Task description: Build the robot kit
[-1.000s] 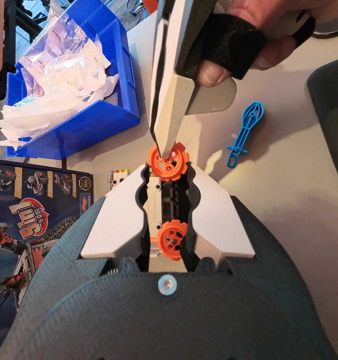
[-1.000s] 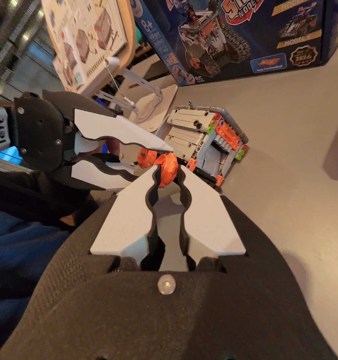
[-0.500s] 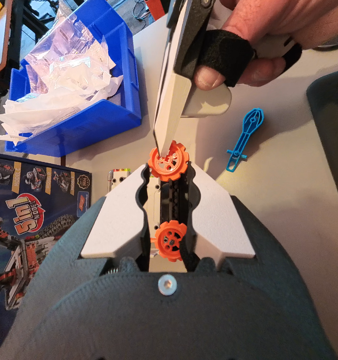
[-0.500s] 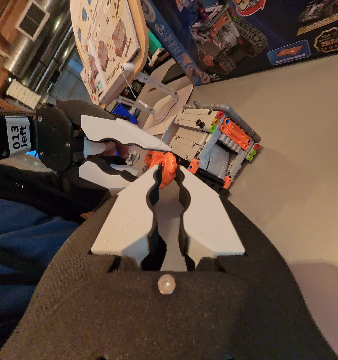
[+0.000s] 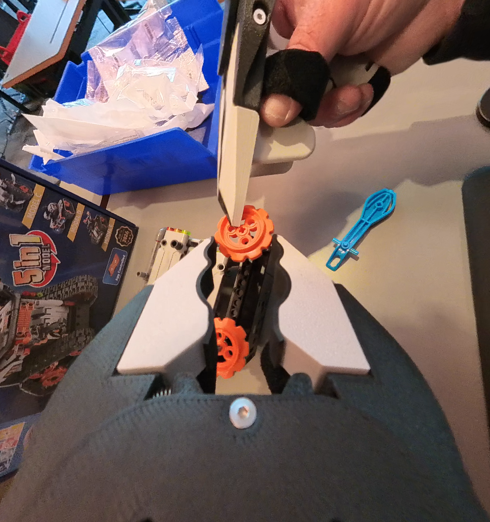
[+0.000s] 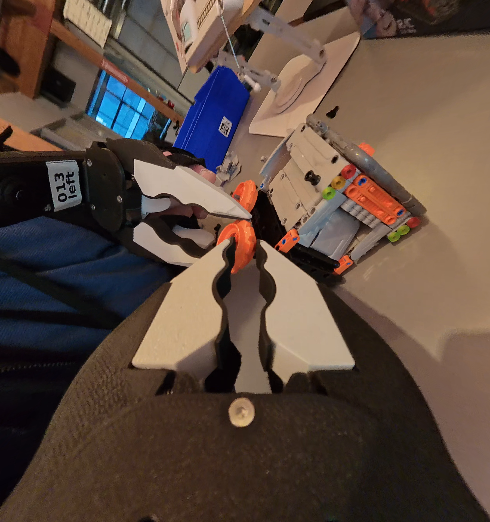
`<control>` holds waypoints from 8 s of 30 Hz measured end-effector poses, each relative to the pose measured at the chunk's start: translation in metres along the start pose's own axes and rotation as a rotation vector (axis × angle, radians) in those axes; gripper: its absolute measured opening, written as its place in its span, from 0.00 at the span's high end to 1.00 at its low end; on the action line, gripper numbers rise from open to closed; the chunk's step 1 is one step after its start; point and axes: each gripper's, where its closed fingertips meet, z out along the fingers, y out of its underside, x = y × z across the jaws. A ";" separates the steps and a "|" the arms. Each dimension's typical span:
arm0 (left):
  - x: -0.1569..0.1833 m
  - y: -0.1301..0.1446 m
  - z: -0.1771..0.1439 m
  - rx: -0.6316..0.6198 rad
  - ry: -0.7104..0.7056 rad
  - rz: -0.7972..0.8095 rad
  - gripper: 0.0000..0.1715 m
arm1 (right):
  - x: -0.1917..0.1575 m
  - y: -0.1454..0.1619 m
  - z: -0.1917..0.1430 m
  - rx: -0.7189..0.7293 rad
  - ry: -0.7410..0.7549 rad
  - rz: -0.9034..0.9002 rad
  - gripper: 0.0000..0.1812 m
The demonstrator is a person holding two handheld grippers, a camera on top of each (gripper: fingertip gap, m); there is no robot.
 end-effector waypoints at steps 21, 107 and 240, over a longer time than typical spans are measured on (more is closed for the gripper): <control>0.000 0.005 -0.005 0.028 -0.086 -0.030 0.82 | -0.001 -0.001 0.006 -0.223 -0.117 -0.108 0.94; 0.000 0.008 0.001 0.047 0.084 -0.160 0.81 | 0.003 0.005 0.004 -0.125 -0.010 -0.166 0.91; 0.000 0.012 0.003 -0.015 0.276 -0.061 0.83 | 0.006 0.010 -0.002 -0.453 0.638 -0.593 0.83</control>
